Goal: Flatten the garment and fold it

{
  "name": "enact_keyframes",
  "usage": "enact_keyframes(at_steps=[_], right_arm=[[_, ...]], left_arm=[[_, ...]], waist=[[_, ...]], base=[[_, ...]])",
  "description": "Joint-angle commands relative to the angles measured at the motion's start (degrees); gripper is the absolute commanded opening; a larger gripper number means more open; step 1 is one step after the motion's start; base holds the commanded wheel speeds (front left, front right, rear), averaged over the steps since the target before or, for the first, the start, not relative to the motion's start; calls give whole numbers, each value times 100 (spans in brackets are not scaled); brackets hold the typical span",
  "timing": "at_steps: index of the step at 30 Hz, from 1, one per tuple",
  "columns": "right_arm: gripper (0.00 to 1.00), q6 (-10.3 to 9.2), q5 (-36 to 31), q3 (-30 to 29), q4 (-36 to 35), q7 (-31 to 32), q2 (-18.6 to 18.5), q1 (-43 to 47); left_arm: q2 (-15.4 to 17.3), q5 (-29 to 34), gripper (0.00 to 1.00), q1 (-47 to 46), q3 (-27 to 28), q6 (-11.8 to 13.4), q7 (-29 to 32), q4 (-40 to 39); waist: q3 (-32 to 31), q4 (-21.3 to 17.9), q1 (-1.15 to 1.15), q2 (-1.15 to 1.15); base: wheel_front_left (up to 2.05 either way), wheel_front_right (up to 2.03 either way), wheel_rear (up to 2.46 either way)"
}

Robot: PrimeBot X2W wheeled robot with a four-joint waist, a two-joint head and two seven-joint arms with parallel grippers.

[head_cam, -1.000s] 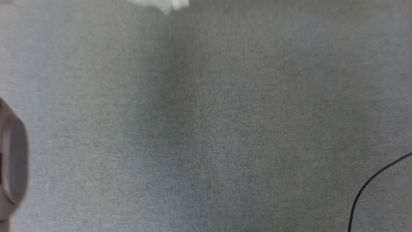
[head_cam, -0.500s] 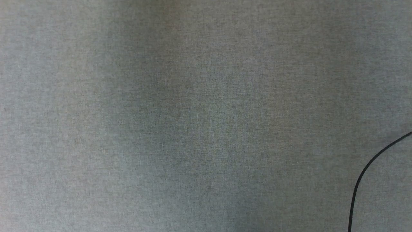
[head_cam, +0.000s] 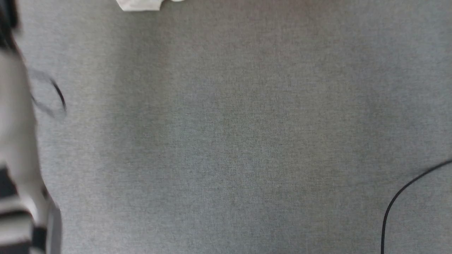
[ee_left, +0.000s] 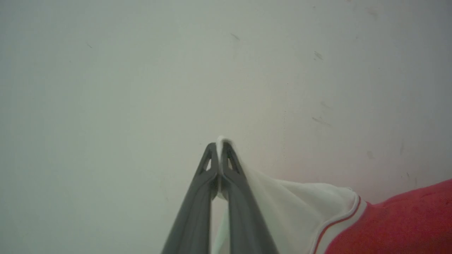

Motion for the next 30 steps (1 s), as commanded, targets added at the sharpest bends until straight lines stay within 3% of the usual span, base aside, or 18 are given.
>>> enact_keyframes(at_steps=[1, 8, 16, 30], right_arm=[[0, -5, 124, 142, -31, -103, -51, 420], [0, -5, 474, 740, -353, -235, -207, 1960], [0, -5, 804, 1365, -642, -263, -535, 3414], [0, -5, 1177, 1661, -1288, -49, -1175, 5190]], left_arm=[[-42, -33, 0, 665, 89, 21, -25, -289], [-217, -52, 0, 2981, 304, 48, -26, -1103], [-454, -76, 0, 5332, 268, 30, -27, -1466], [-572, -343, 0, 7588, 50, -26, 318, -1536]], waist=[[-375, 54, 1, 0], [-1024, 79, 1, 0], [-1608, 88, 1, 0], [-2490, 124, 1, 0]], base=[[0, 0, 0], [0, 0, 0], [0, 0, 0], [0, 0, 0]])
